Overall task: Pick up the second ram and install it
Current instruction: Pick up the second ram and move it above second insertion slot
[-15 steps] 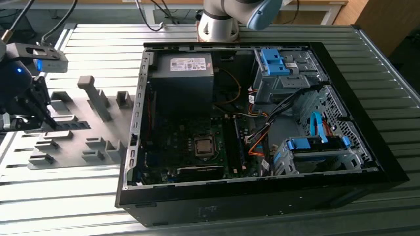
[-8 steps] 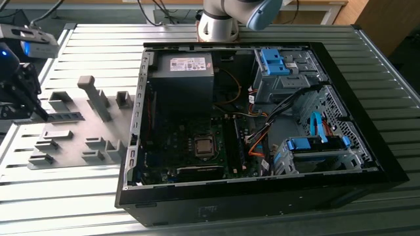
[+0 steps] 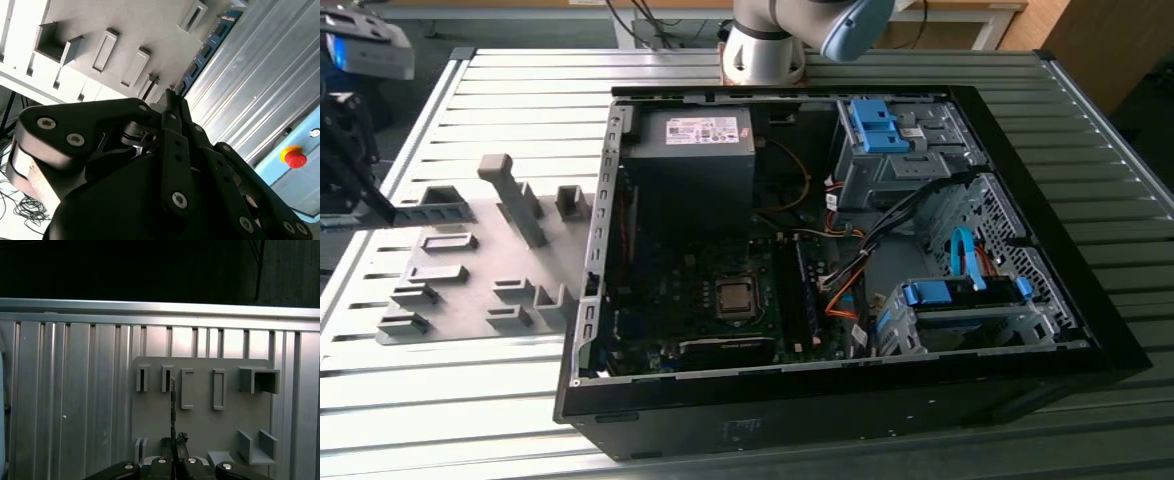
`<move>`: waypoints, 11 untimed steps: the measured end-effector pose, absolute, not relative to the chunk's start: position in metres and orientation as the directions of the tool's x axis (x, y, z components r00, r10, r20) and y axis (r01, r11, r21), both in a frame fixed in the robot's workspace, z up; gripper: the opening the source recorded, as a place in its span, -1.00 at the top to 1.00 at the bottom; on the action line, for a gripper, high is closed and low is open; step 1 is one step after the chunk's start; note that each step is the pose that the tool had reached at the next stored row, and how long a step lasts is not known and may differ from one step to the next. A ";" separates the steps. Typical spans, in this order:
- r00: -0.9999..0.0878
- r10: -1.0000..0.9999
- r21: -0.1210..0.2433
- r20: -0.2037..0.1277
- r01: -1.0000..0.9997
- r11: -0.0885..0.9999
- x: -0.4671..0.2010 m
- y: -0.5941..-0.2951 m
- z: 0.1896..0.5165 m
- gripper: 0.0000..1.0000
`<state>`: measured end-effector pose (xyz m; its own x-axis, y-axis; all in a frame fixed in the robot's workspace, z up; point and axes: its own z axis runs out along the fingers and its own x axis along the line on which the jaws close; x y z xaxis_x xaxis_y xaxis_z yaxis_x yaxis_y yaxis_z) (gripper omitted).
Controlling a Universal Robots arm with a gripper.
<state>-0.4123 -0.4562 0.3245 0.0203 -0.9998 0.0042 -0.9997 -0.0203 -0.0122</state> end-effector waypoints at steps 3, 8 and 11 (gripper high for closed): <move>0.020 -1.000 -0.012 0.004 -1.000 -0.020 -0.412 -0.456 0.338 0.73; 0.020 -1.000 -0.012 0.004 -1.000 -0.020 -0.412 -0.456 0.360 0.73; 0.020 -1.000 -0.012 0.004 -1.000 -0.020 -0.412 -0.456 0.371 0.73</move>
